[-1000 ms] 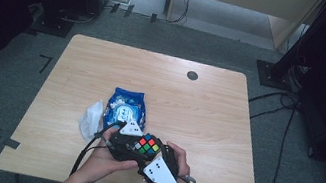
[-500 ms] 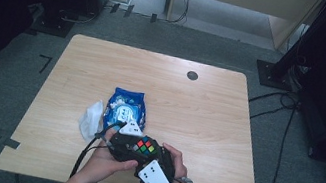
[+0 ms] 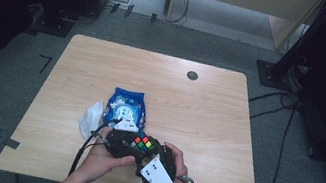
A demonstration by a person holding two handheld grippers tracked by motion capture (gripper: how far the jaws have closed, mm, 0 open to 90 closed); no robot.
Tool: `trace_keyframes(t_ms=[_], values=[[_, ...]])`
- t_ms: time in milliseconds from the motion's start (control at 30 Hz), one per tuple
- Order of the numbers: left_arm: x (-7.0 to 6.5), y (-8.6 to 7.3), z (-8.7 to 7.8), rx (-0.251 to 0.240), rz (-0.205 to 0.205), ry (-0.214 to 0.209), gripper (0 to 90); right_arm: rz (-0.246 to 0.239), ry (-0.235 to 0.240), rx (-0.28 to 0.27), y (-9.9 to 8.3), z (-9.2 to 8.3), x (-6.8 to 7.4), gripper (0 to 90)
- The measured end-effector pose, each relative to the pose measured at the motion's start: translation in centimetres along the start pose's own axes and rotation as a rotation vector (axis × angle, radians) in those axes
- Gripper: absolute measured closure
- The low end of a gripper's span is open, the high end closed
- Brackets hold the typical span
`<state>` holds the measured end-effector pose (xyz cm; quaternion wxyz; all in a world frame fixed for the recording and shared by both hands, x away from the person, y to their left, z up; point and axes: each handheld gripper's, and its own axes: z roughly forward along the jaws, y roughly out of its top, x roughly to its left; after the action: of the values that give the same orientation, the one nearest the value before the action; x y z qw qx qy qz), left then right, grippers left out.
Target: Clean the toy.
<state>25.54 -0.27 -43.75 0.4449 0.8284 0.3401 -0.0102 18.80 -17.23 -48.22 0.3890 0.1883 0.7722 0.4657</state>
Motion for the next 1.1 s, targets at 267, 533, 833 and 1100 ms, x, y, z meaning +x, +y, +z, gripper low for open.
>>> trace_keyframes(t_ms=[267, 533, 833, 1100], values=[[0.3, 0.2, -0.9, -0.013, -0.007, -0.009, 34.3, 0.008, -0.007, 0.029, -0.4, 0.4, -0.1, 32.0], [0.3, 0.3, -0.9, -0.016, -0.01, -0.036, 34.0, -0.007, -0.003, 0.03, -0.3, 0.3, -0.1, 34.2], [0.7, 0.8, -2.8, -0.08, -0.002, -0.043, 26.0, 0.005, -0.003, 0.029, -0.2, 0.1, -0.7, 34.3], [4.1, 0.6, -6.2, -0.137, -0.054, 0.087, 29.1, 0.022, -0.016, 0.04, -0.6, 0.0, -1.3, 34.3]])
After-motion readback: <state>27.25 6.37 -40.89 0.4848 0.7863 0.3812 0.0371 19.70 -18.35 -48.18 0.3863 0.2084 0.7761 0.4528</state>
